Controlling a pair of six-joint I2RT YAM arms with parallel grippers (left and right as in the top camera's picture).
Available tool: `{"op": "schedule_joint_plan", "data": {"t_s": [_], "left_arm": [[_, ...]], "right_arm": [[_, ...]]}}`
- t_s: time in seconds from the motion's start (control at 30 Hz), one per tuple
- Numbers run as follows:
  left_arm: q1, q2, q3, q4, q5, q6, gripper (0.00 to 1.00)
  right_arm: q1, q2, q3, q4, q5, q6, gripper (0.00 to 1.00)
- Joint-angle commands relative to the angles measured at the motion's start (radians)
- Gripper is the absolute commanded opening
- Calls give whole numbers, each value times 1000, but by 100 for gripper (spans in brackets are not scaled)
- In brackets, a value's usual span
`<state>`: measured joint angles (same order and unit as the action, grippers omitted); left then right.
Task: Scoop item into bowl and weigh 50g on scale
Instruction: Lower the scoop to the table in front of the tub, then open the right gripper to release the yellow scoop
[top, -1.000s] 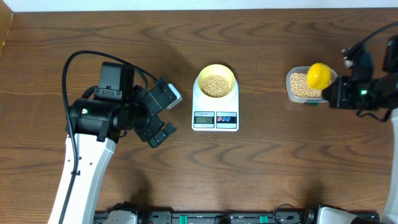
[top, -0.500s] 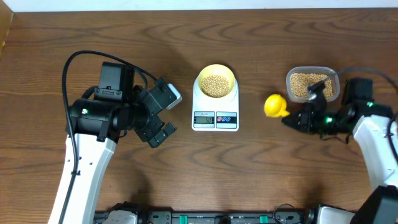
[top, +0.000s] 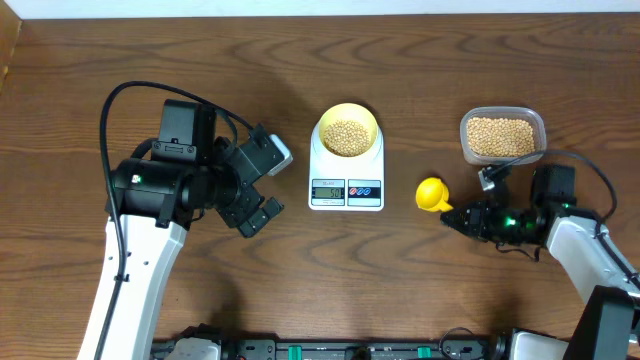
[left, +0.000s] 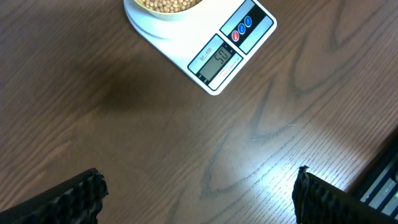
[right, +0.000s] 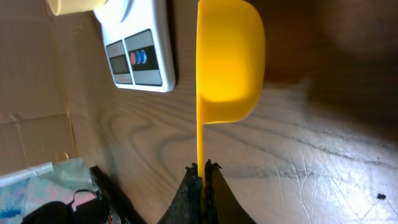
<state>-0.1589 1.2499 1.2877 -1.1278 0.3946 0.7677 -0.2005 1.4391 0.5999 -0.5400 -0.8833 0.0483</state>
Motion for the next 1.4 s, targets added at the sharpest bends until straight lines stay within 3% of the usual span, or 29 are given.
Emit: {"op": "schedule_joint_plan", "data": {"t_s": [0.0,0.2,0.4,0.43,0.57,0.7,0.87,1.1,1.37], "left_arm": [[3,0,-7,-5,16,18,98],[3,0,-7,-5,16,18,98],[3,0,-7,-5,16,18,98],[3,0,-7,-5,16,18,98],[3,0,-7,-5,16,18,98],[3,0,-7,-5,16,18,98],[3,0,-7,-5,16,18,98],[3,0,-7,-5,16,18,98],[3,0,-7,-5,16,18,98]], "right_arm": [[-4,-3,-38,23,-8,41,1],[-4,-3,-69,28,51,45,3],[-4,-3,-72,28,81,49,20],[-4,-3,-72,28,91,49,31],[-4,-3,-72,28,123,49,40],[-4,-3,-72,28,187,49,56],[-4,-3,-72,35,343,49,99],[-4,-3,-53,87,470,64,99],[-4,-36,159,-8,519,48,99]]}}
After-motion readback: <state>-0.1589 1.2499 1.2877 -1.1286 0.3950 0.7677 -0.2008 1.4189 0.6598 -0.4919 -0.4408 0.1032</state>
